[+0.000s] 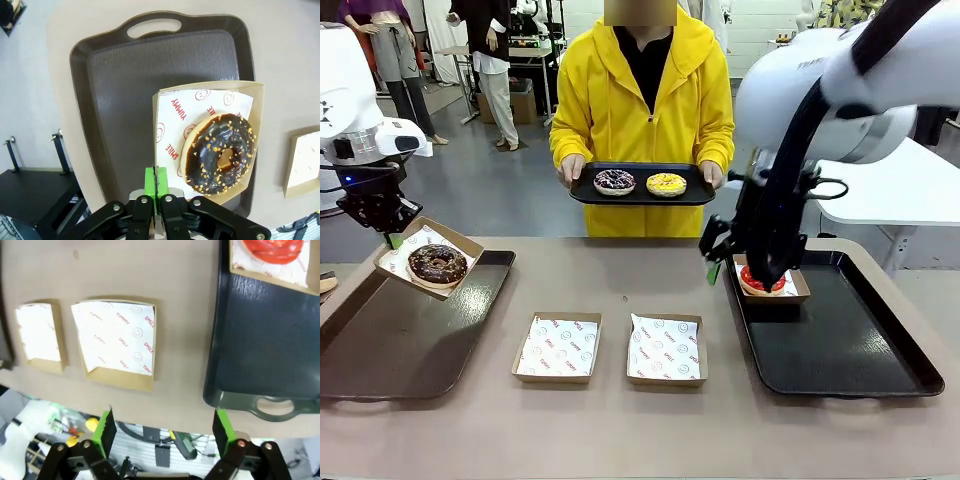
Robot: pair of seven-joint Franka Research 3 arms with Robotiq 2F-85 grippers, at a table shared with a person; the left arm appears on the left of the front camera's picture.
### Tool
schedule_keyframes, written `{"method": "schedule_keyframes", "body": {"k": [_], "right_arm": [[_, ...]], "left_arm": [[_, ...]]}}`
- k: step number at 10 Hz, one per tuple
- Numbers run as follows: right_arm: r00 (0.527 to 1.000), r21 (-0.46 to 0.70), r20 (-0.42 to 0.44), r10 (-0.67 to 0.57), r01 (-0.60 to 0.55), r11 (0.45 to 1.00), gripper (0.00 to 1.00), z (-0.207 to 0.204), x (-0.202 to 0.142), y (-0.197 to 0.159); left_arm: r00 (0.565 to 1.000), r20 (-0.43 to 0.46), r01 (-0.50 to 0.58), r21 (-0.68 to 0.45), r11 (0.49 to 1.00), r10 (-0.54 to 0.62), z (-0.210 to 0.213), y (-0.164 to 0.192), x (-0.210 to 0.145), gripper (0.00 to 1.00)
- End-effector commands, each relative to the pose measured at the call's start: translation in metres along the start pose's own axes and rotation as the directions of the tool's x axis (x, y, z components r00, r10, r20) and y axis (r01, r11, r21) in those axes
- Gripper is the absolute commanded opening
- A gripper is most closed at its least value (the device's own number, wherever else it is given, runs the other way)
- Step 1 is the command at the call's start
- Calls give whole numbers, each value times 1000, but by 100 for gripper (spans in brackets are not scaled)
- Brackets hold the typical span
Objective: Individually package the donuts and arrange them on the tray.
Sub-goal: Place the picked Paper togo box on the Handle tray while simultaneously picking up another Paper togo box from the table with the other hand.
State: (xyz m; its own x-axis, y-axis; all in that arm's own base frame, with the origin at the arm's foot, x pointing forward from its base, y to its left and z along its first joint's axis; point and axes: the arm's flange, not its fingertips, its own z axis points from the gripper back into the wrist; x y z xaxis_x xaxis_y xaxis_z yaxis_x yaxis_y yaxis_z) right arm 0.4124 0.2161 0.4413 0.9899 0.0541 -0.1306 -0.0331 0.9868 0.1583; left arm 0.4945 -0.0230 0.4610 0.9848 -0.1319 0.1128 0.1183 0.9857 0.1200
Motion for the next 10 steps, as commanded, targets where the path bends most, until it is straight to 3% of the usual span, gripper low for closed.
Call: {"method": "schedule_keyframes", "body": {"k": [1, 6, 7, 10], "right_arm": [[1000, -86, 7, -18, 19, 996, 100, -23, 12, 12], [998, -86, 57, -9, 14, 996, 100, -44, 24, 26], [1000, -93, 1, -13, 13, 996, 100, -49, 19, 17], [1000, -93, 1, -13, 13, 996, 100, -49, 19, 17]], "left_arm": [[999, 26, -29, -18, 999, 29, -3, 6, 8, 1], [1000, 0, 0, 0, 1000, 0, 0, 0, 0, 1], [1000, 0, 0, 0, 1000, 0, 0, 0, 0, 1], [1000, 0, 0, 0, 1000, 0, 0, 0, 0, 1]]}}
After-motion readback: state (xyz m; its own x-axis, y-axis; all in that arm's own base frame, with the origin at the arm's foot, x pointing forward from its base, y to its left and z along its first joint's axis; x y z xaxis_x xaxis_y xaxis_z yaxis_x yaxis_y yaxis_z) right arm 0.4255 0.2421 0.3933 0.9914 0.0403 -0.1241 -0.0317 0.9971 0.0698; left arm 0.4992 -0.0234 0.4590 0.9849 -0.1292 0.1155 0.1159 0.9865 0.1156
